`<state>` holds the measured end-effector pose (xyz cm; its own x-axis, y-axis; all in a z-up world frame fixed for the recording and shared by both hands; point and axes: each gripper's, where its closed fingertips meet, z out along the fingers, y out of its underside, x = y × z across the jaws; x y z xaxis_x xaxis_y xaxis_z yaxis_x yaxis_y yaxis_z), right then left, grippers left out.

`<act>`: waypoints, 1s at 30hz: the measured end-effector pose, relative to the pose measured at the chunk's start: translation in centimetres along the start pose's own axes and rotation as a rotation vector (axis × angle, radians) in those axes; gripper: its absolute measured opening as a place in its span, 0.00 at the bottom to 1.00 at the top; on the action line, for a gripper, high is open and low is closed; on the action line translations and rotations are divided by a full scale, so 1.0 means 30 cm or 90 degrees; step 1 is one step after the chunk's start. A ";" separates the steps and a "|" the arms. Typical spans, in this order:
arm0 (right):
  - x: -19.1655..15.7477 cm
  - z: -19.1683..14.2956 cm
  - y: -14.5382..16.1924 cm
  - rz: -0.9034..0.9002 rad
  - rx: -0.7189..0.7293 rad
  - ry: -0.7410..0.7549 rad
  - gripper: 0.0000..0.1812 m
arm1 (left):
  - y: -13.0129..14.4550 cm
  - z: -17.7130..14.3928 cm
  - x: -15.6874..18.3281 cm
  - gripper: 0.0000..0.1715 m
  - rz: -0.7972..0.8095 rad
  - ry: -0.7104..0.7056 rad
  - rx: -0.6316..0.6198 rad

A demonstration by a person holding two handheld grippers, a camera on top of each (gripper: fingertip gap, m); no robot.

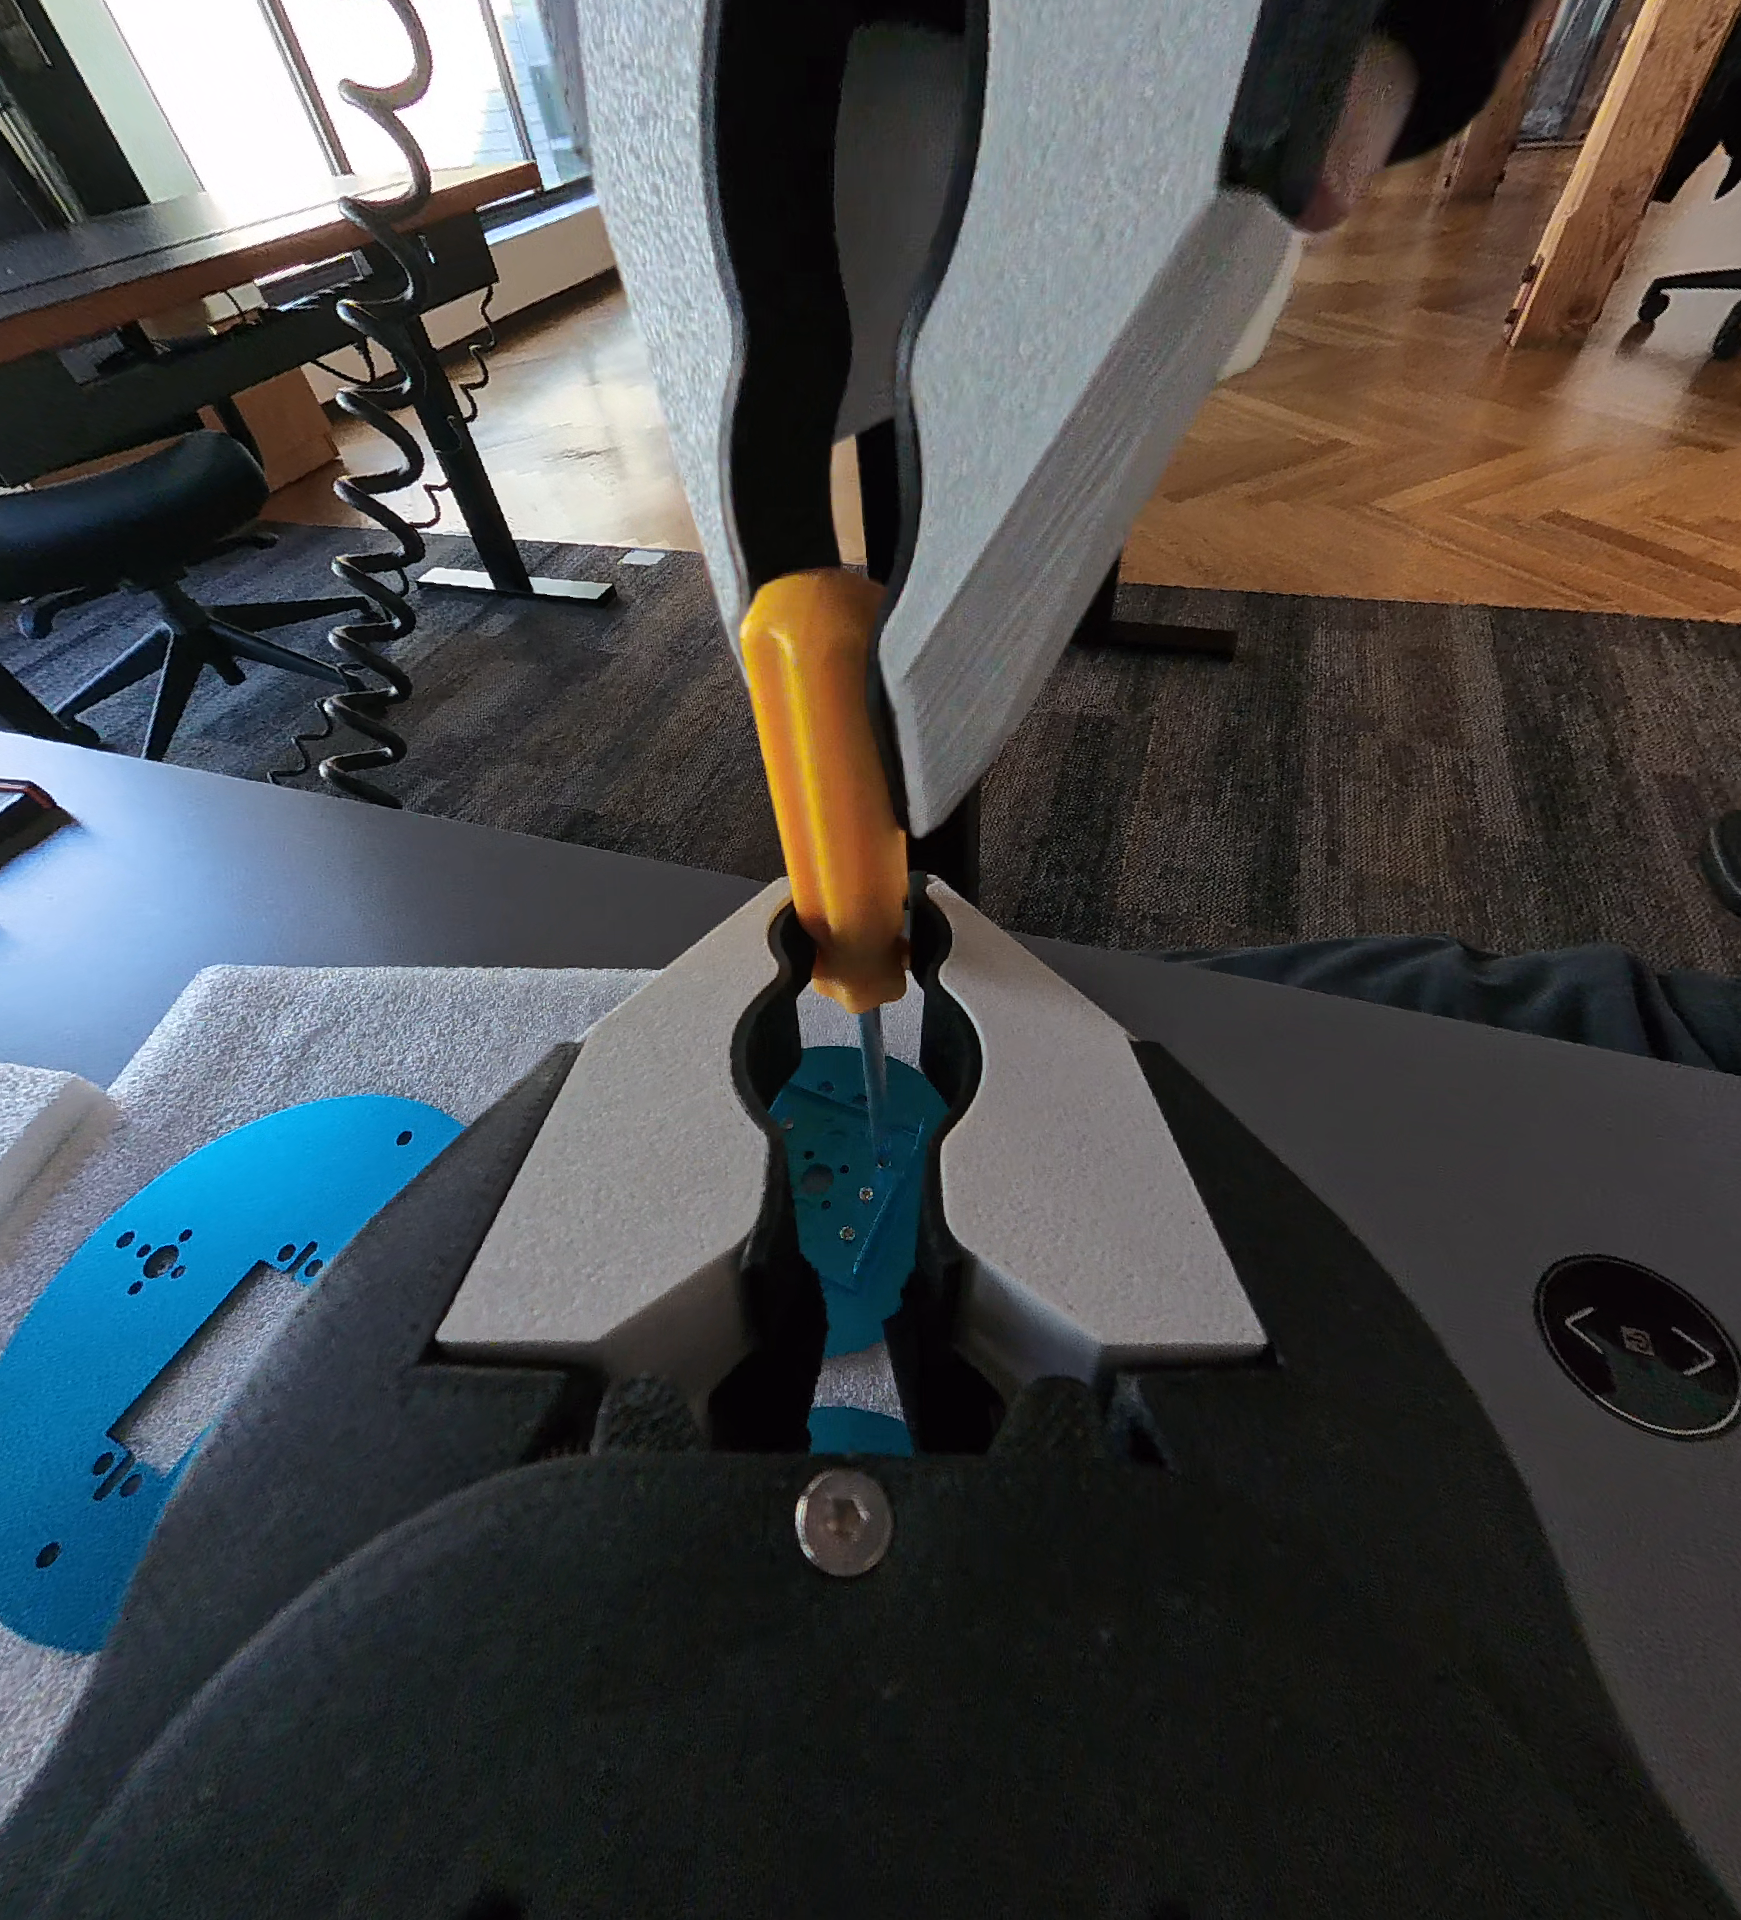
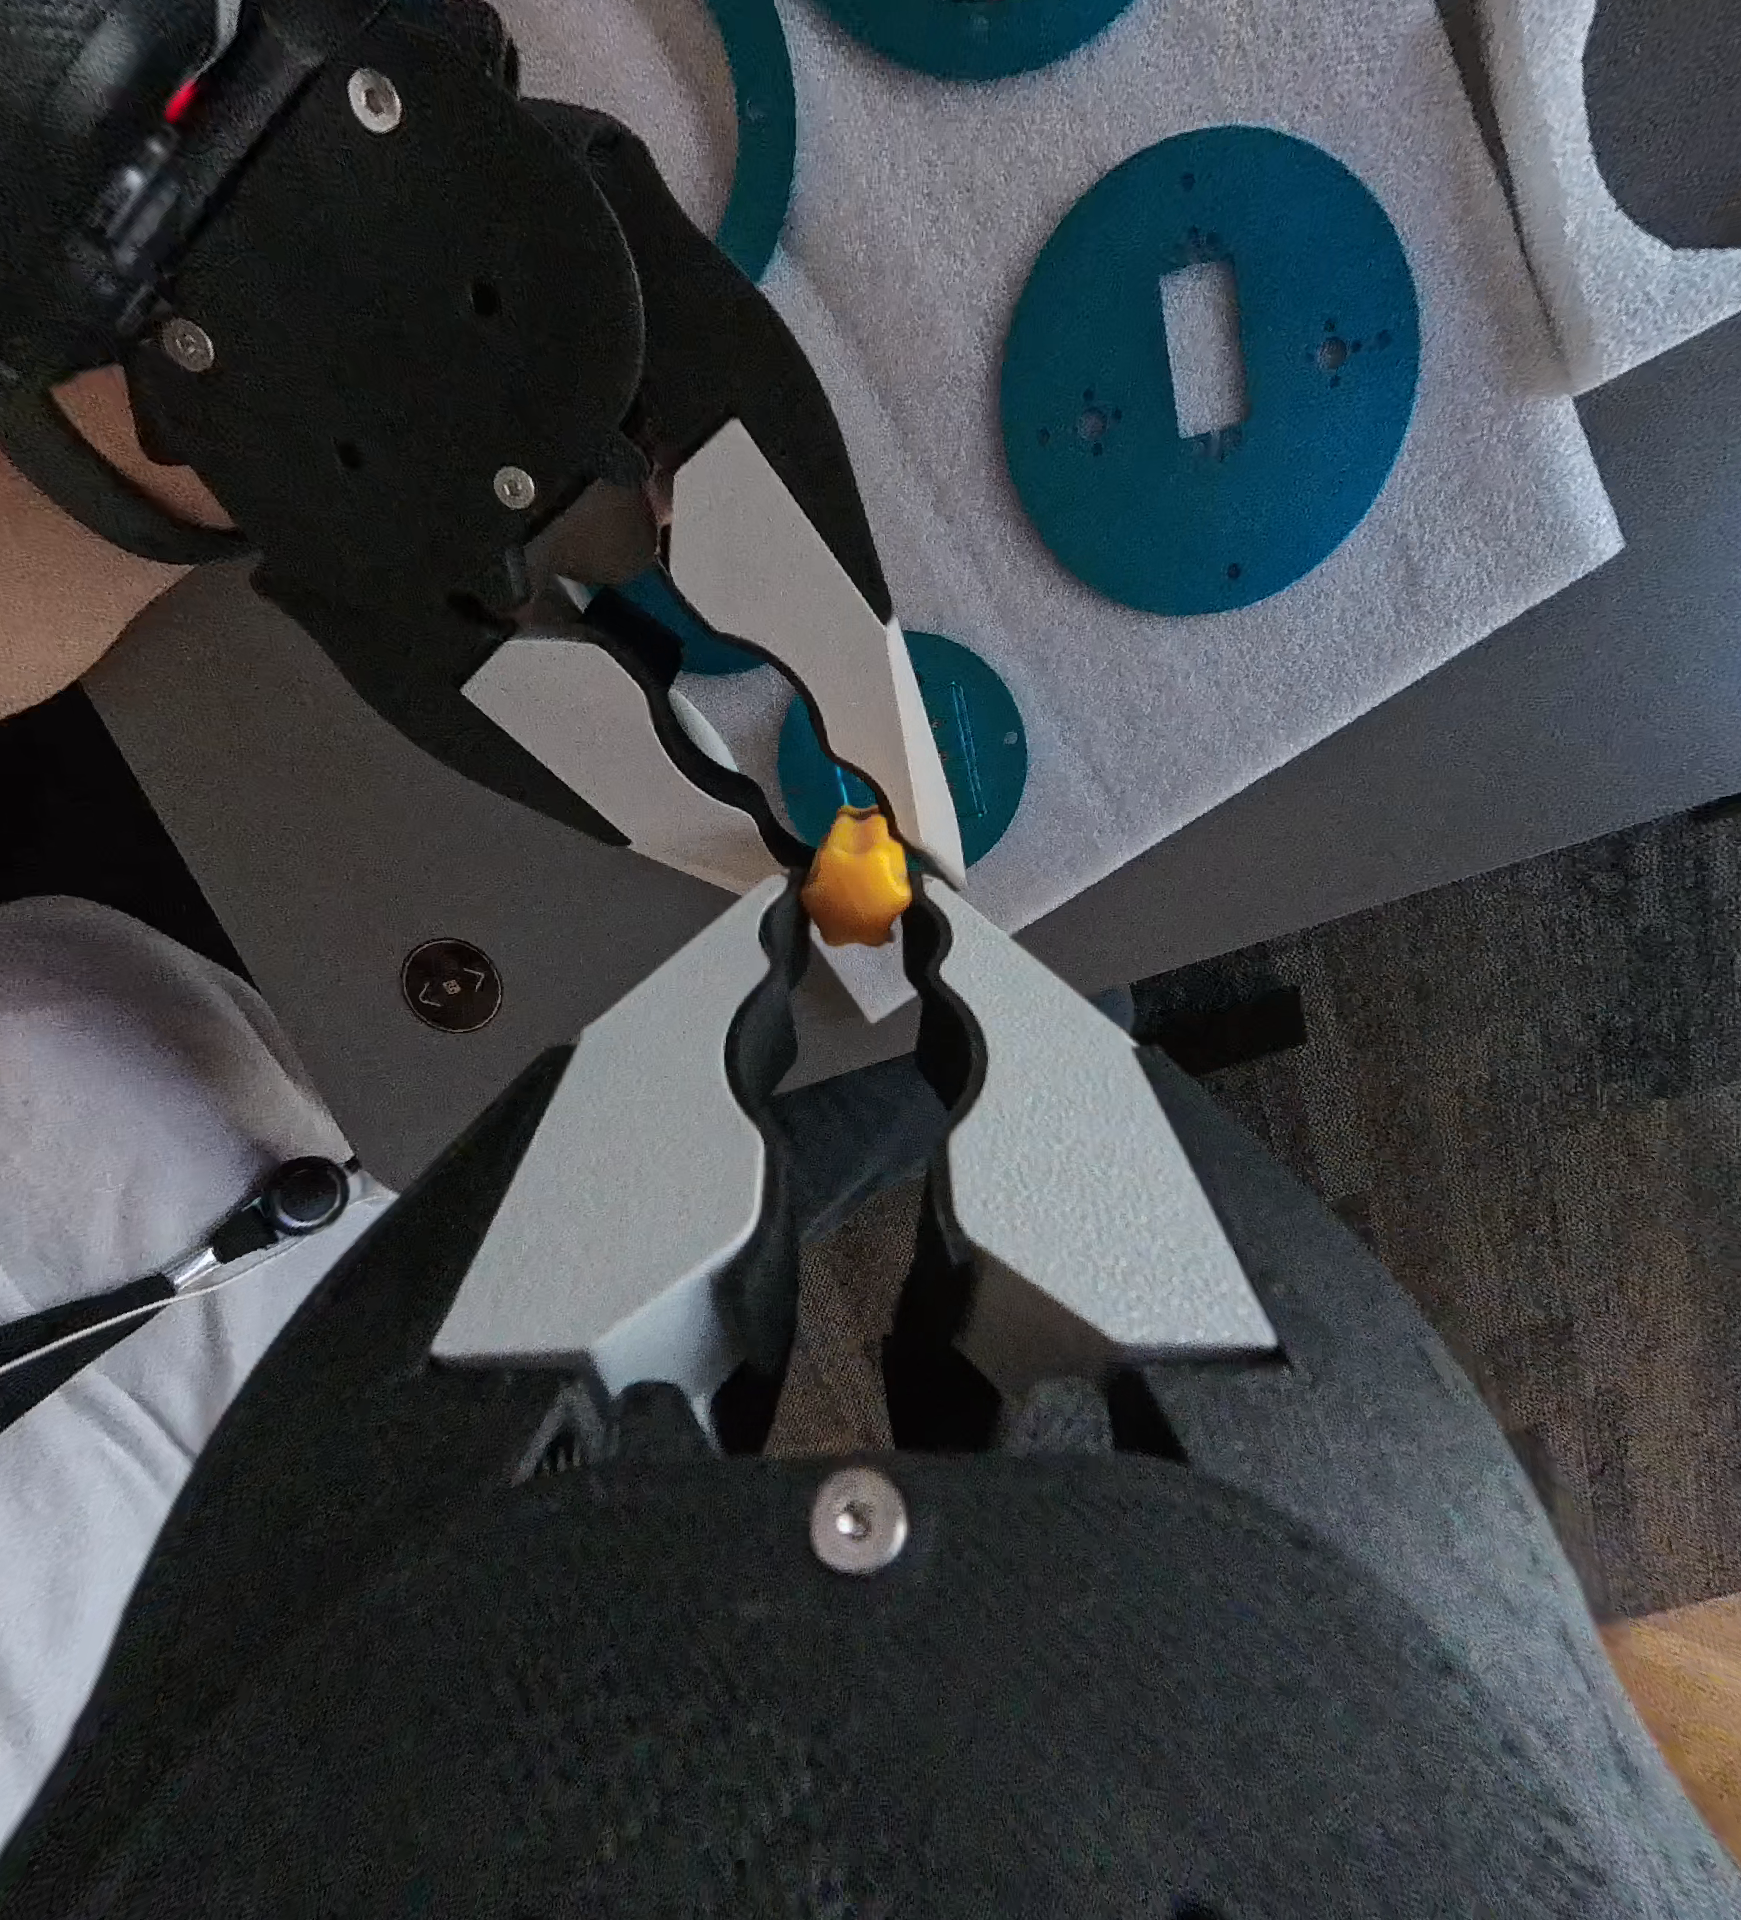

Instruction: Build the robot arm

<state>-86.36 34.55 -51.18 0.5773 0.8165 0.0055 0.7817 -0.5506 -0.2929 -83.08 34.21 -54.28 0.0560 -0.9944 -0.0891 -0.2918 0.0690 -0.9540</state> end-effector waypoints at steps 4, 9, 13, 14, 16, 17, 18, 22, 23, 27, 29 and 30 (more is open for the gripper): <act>-0.017 -0.002 0.006 -0.108 -0.031 -0.008 0.11 | 0.000 -0.003 0.009 0.09 0.001 0.009 0.004; -0.010 -0.003 0.015 -0.300 -0.034 0.005 0.09 | 0.000 -0.004 0.013 0.09 0.000 0.018 0.005; -0.010 -0.002 0.032 -0.157 -0.058 -0.019 0.06 | 0.002 -0.005 0.005 0.09 0.001 0.006 0.001; -0.004 0.002 0.024 -0.085 -0.043 -0.017 0.05 | 0.003 -0.007 -0.001 0.09 -0.001 0.000 -0.001; -0.058 0.023 0.071 0.012 -0.081 -0.088 0.00 | 0.000 -0.003 0.009 0.09 -0.008 0.016 0.001; -0.079 0.040 0.111 -0.009 -0.135 -0.108 0.00 | -0.001 0.001 0.013 0.09 0.001 0.014 0.002; -0.060 0.054 0.116 -0.046 -0.138 -0.078 0.00 | -0.001 0.002 0.012 0.09 0.011 0.008 0.000; -0.029 0.016 0.081 -0.144 -0.074 -0.028 0.00 | 0.002 -0.008 0.002 0.09 -0.002 0.007 0.003; -0.019 -0.003 0.055 -0.159 -0.037 -0.017 0.00 | 0.002 -0.009 0.001 0.09 -0.004 0.007 0.004; 0.027 -0.060 -0.016 -0.267 0.059 0.036 0.25 | 0.000 -0.003 0.007 0.09 0.002 0.011 0.004; -0.005 -0.060 -0.029 -0.333 0.080 -0.004 0.25 | -0.001 -0.001 0.010 0.09 0.005 0.012 0.006; -0.028 -0.052 -0.019 -0.365 0.073 -0.034 0.25 | -0.002 -0.001 0.012 0.09 0.004 0.014 0.006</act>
<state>-86.93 33.92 -49.52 0.0547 0.9878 0.1457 0.9332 0.0013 -0.3594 -83.06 33.84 -54.26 0.0331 -0.9955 -0.0885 -0.2825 0.0756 -0.9563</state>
